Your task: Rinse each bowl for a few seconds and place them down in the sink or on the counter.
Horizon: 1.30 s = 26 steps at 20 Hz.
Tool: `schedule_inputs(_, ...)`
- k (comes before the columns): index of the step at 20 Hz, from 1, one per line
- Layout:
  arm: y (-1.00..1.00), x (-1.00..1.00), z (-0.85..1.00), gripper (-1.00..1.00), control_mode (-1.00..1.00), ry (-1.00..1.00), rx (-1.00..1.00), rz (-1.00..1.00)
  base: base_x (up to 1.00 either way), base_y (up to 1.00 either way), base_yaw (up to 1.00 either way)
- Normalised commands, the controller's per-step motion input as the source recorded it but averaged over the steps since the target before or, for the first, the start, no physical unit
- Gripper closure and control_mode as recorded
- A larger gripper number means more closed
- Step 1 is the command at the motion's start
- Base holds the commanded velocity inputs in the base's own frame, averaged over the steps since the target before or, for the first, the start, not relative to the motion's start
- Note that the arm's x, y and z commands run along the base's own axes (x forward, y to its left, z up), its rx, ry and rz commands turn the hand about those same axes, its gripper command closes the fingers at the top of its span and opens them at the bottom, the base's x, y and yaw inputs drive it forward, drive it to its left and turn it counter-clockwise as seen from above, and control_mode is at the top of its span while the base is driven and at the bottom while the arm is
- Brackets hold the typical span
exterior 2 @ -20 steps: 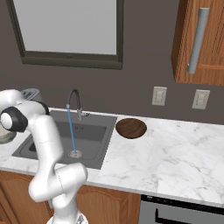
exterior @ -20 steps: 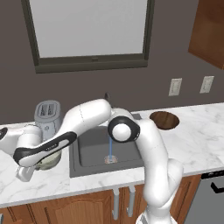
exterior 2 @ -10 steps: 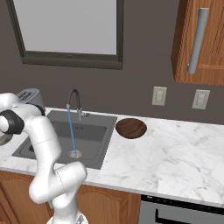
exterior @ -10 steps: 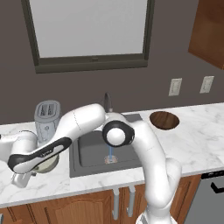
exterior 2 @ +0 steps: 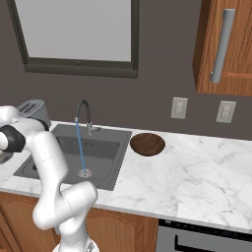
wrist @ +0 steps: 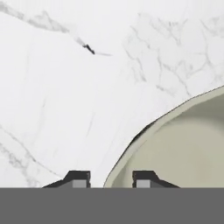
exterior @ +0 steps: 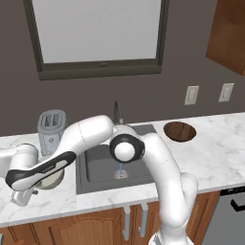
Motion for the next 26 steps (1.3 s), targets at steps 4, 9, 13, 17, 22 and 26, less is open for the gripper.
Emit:
schedule_inputs(4, -0.09, 0.01, 0.1, -1.0, -1.0, 0.0, 0.0, 0.0, 0.0, 0.0, 0.0)
schedule_inputs(9, -0.17, -0.01, 0.16, -1.0, -1.0, -0.06, 0.0, 0.0, 0.0, 0.0, 0.0)
schedule_inputs(13, -0.21, -0.04, 0.15, -1.0, -1.0, -0.06, 0.0, 0.0, 0.0, 0.0, 0.0)
schedule_inputs(17, -0.12, -0.04, 0.26, -1.0, -1.0, -0.07, 0.0, 0.0, 0.0, 0.0, 0.0)
schedule_inputs(22, -0.01, -0.13, 0.57, -1.0, -1.0, -0.08, -0.02, 0.0, 0.0, 0.0, 0.0)
schedule_inputs(26, -0.14, -0.25, 0.78, -1.0, -1.0, -0.06, 0.0, -0.01, 0.0, 0.0, 0.0)
